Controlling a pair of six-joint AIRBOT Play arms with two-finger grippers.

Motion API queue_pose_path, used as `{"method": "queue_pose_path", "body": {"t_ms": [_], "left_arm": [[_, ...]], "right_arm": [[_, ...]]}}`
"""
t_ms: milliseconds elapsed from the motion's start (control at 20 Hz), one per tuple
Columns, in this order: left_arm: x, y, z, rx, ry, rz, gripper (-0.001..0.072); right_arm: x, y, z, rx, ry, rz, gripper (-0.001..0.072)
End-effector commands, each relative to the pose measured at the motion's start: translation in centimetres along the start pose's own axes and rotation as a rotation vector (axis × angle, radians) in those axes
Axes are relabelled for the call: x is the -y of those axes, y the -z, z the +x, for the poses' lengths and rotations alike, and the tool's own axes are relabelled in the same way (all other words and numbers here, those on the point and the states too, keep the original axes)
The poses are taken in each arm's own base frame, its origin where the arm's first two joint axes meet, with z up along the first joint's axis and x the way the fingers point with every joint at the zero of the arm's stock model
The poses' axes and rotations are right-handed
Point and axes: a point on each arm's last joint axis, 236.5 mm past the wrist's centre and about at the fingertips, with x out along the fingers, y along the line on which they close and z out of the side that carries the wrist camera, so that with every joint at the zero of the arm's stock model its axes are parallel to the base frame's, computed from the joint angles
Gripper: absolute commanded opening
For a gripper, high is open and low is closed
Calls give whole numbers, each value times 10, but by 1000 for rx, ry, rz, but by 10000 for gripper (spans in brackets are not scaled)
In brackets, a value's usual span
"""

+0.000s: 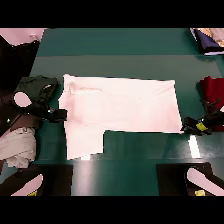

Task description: Fold the shirts.

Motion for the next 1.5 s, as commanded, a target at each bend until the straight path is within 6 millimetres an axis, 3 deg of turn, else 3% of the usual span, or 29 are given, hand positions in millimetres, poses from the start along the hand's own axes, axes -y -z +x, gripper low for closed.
{"method": "queue_pose_path", "body": {"t_ms": [0, 50, 100, 200, 350, 450, 550, 600, 750, 900, 1000, 1100, 1200, 1250, 1450], "left_arm": [[0, -1, 0, 2, 1, 0, 29], [1, -1, 0, 3, 4, -1, 29], [2, -2, 0, 7, 8, -3, 29], [5, -2, -1, 9, 22, -10, 29], [9, -8, -4, 29, 32, -10, 28], [19, -31, -29, 95, 40, 21, 28], [41, -67, -81, 242, 60, 76, 28], [54, -84, -115, 329, 71, 108, 28], [101, -120, -248, 649, 109, 221, 29], [143, -113, -386, 969, 145, 327, 29], [166, -87, -469, 1164, 168, 392, 29], [183, -53, -533, 1319, 183, 448, 28], [195, -20, -577, 1437, 208, 491, 29], [197, -7, -589, 1477, 216, 501, 29], [216, 34, -608, 1526, 319, 553, 29]], "right_arm": [[-6, -2, 5, -4, -31, -9, 305], [-10, -3, 5, 0, -46, -26, 214], [-14, -3, 5, 2, -61, -42, 64], [-15, -3, 4, 3, -68, -48, 17], [-17, -4, -2, 22, -69, -54, 17], [-34, -19, -27, 115, -117, -63, 17], [-66, -45, -81, 293, -206, -91, 16], [-86, -57, -119, 404, -267, -114, 16], [-143, -71, -254, 781, -429, -206, 15], [-177, -41, -377, 1099, -480, -328, 16], [-196, -3, -449, 1303, -492, -422, 15], [-209, 44, -502, 1459, -505, -499, 15], [-210, 84, -535, 1576, -469, -547, 13], [-205, 99, -545, 1622, -418, -559, 13], [-157, 140, -578, 1756, -162, -437, 12]]}}
